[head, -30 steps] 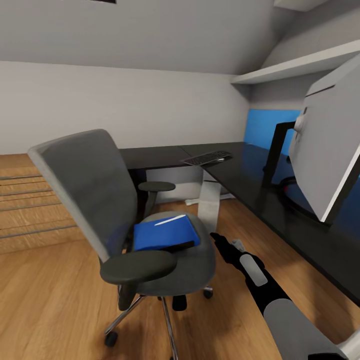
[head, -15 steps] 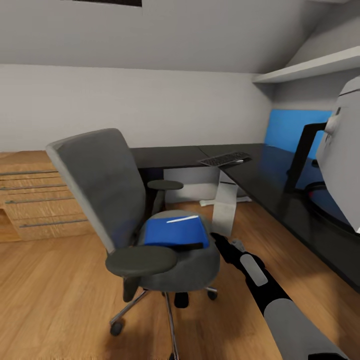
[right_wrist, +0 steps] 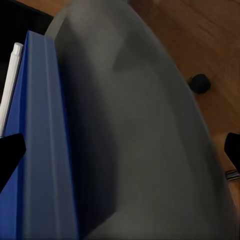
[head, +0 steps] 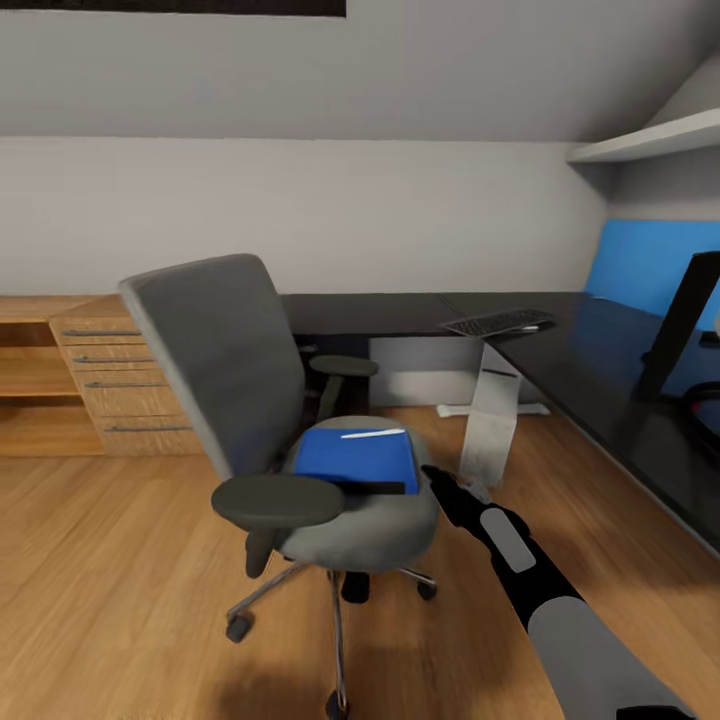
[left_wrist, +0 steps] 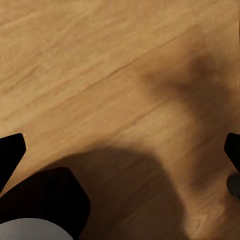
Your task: In the bedroom, organize the workspace by keeping the computer under the desk, ensuring the monitor is on the desk, placing the keyboard on the desk next to the monitor, placing the mouse on the desk next to the keyboard, moving the folder from the swivel chair onto the desk next to the mouse, stacking the notebook on top of the folder with the pen on top of the notebook, and positioning the swivel chair next to the desk.
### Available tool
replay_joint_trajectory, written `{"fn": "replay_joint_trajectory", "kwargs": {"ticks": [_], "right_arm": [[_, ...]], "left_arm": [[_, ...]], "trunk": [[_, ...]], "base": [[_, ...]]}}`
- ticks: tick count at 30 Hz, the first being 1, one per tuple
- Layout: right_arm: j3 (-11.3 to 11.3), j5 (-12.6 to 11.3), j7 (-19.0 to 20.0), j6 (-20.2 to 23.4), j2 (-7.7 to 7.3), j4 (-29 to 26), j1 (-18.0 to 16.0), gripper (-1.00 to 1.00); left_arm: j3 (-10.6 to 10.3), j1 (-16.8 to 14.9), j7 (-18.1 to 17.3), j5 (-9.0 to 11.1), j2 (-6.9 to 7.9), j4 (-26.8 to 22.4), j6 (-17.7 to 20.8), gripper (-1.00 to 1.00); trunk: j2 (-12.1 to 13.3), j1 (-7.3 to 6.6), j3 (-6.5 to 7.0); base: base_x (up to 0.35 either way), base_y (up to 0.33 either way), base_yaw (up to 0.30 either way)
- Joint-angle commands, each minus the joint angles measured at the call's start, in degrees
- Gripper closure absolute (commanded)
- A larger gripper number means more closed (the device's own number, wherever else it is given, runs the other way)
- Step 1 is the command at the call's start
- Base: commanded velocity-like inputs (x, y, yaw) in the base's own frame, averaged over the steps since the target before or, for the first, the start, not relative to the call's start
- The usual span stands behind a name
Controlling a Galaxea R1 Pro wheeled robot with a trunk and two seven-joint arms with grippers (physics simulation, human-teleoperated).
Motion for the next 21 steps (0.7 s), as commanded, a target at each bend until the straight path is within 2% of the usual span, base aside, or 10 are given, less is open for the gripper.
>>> {"fn": "replay_joint_trajectory", "kwargs": {"ticks": [1, 16, 21], "right_arm": [[0.3, -1.3, -0.3, 0.1, 0.04, -0.1, 0.0, -1.00], [0.3, -1.3, -0.3, 0.1, -0.02, -0.1, 0.0, -1.00], [0.2, -1.3, -0.3, -0.1, -0.08, -0.1, 0.1, -1.00]], "left_arm": [[0.1, 0.0, 0.4, 0.6, -0.04, -0.1, 0.2, -1.00], [0.1, 0.0, 0.4, 0.6, -0.04, -0.1, 0.2, -1.00], [0.1, 0.0, 0.4, 0.6, -0.04, -0.1, 0.2, -1.00]], "trunk": [[0.0, 0.00, -0.05], [0.0, 0.00, -0.05], [0.0, 0.00, -0.05]], "base": [[0.000, 0.000, 0.277], [0.000, 0.000, 0.273], [0.000, 0.000, 0.107]]}}
